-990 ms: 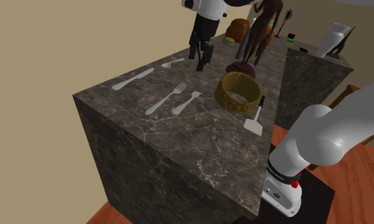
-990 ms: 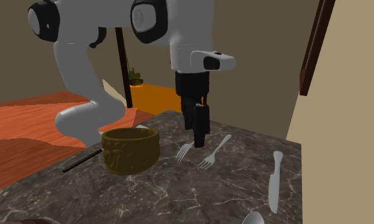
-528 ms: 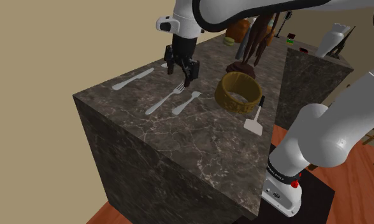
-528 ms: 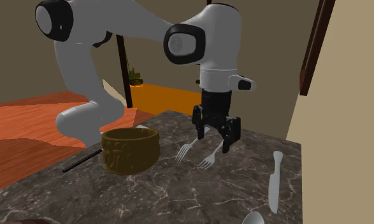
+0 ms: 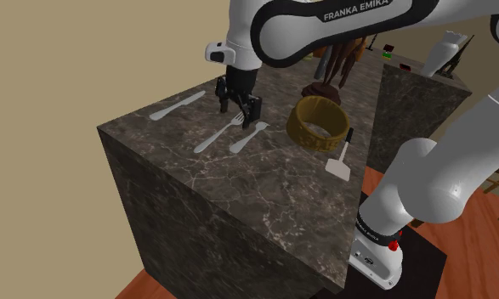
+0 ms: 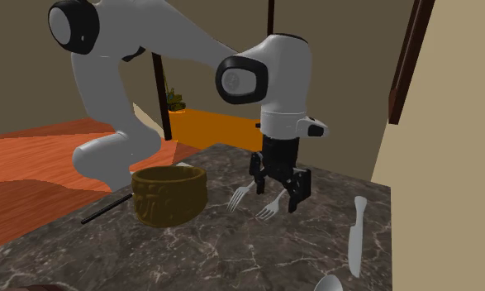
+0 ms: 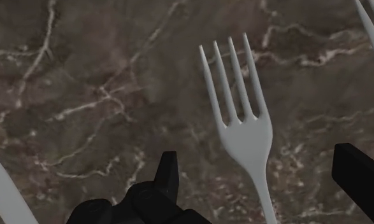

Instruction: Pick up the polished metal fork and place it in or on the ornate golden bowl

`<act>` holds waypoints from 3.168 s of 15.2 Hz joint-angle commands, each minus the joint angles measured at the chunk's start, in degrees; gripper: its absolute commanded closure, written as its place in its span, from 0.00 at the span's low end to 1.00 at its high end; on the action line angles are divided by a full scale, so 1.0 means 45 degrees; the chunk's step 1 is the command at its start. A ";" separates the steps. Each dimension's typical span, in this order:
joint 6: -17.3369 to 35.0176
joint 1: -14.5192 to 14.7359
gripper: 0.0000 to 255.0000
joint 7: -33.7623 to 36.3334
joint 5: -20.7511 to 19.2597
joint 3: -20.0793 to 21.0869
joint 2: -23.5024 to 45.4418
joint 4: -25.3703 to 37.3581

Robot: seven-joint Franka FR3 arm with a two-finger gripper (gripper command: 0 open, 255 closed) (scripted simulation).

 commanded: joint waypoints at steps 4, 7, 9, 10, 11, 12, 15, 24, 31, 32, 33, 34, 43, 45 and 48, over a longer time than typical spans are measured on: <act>0.0126 -0.0010 0.00 -0.0010 -0.0012 -0.0009 0.0045 -0.0073; 0.0126 -0.0010 0.00 -0.0010 -0.0012 -0.0009 0.0045 -0.0073; 0.0126 -0.0010 1.00 -0.0010 -0.0012 -0.0009 0.0044 -0.0073; 0.0126 -0.0010 1.00 -0.0010 -0.0012 -0.0009 0.0045 -0.0073; 0.0115 -0.0007 1.00 -0.0005 -0.0011 -0.0005 0.0046 -0.0061; 0.0121 -0.0011 1.00 -0.0013 -0.0014 -0.0010 0.0056 -0.0058; 0.0128 -0.0015 1.00 -0.0025 -0.0012 -0.0016 0.0047 -0.0073; -0.1078 -0.0014 1.00 -0.0098 0.0050 -0.0033 -0.0285 0.0807; -0.2275 -0.0019 1.00 -0.0164 0.0083 -0.0057 -0.0476 0.1816; -0.2446 -0.0020 1.00 -0.0172 0.0086 -0.0060 -0.0492 0.1970; -0.2616 -0.0022 1.00 -0.0180 0.0088 -0.0063 -0.0505 0.2128; -0.2787 -0.0023 1.00 -0.0187 0.0090 -0.0065 -0.0516 0.2288; -0.4328 -0.0035 1.00 -0.0239 0.0088 -0.0080 -0.0485 0.3861; -0.4673 -0.0039 1.00 -0.0248 0.0083 -0.0081 -0.0447 0.4244; -0.5195 -0.0043 1.00 -0.0258 0.0072 -0.0081 -0.0368 0.4844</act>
